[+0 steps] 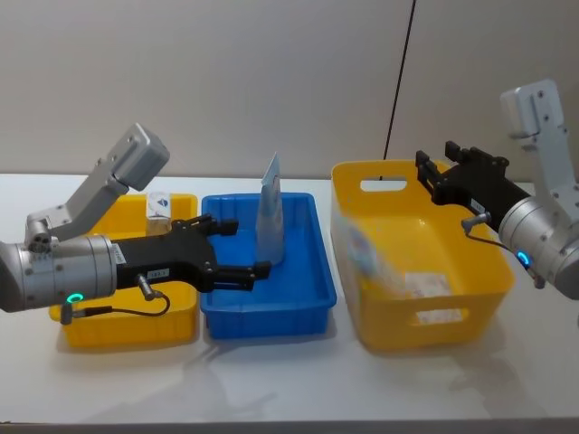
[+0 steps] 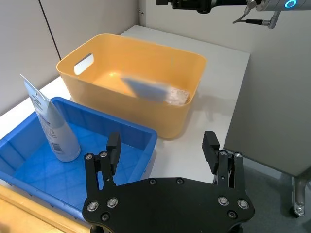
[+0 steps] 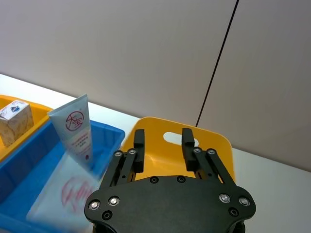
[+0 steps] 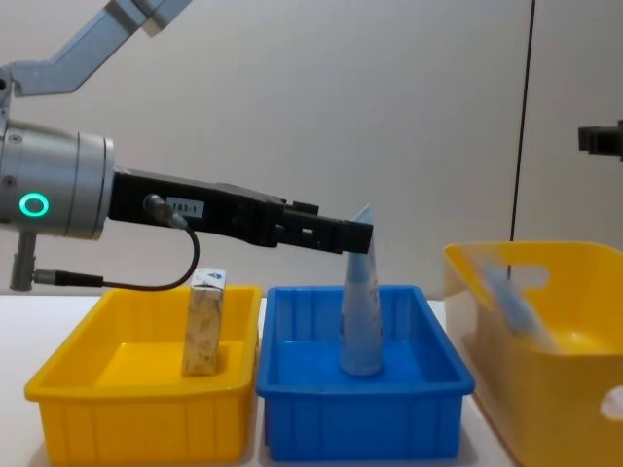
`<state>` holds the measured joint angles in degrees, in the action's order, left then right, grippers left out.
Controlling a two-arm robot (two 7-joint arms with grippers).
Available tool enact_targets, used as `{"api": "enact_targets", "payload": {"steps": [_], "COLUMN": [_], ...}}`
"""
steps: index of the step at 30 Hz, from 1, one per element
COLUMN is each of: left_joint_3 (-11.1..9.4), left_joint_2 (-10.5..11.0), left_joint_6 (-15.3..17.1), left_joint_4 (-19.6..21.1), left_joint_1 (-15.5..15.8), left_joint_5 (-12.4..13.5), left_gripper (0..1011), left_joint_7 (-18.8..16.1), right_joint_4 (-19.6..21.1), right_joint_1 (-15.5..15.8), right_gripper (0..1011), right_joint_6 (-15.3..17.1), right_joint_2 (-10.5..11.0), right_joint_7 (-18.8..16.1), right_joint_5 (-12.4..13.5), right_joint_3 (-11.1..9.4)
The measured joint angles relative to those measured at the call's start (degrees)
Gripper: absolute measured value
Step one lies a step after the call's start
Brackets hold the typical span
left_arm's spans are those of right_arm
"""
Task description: Bimanual collaborative sorting of washing and personal care products
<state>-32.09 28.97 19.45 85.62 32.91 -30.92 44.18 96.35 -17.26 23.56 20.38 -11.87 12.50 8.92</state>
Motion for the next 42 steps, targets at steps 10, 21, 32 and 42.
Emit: {"api": "enact_targets", "payload": {"steps": [10, 21, 32, 42], "left_joint_3": [0.0, 0.0, 0.0, 0.0], "left_joint_2": [0.0, 0.0, 0.0, 0.0], "left_joint_6": [0.0, 0.0, 0.0, 0.0], "left_joint_4": [0.0, 0.0, 0.0, 0.0], "left_joint_1": [0.0, 0.0, 0.0, 0.0], "left_joint_5": [0.0, 0.0, 0.0, 0.0], "left_gripper": [1001, 1001, 1001, 1001], "left_joint_7": [0.0, 0.0, 0.0, 0.0], "right_joint_4": [0.08, 0.83, 3.11, 5.59], "right_joint_1": [0.43, 1.43, 4.12, 7.11], "right_gripper": [735, 1002, 1002, 1002], "right_joint_6": [0.26, -0.78, -2.84, -4.75], "right_joint_2": [-0.06, 0.06, 0.99, 2.09], "right_joint_7": [0.08, -1.9, -6.28, -10.63], "right_joint_5": [0.06, 0.59, 2.91, 5.77], "right_joint_3": [-0.26, 0.29, 1.6, 2.54]}}
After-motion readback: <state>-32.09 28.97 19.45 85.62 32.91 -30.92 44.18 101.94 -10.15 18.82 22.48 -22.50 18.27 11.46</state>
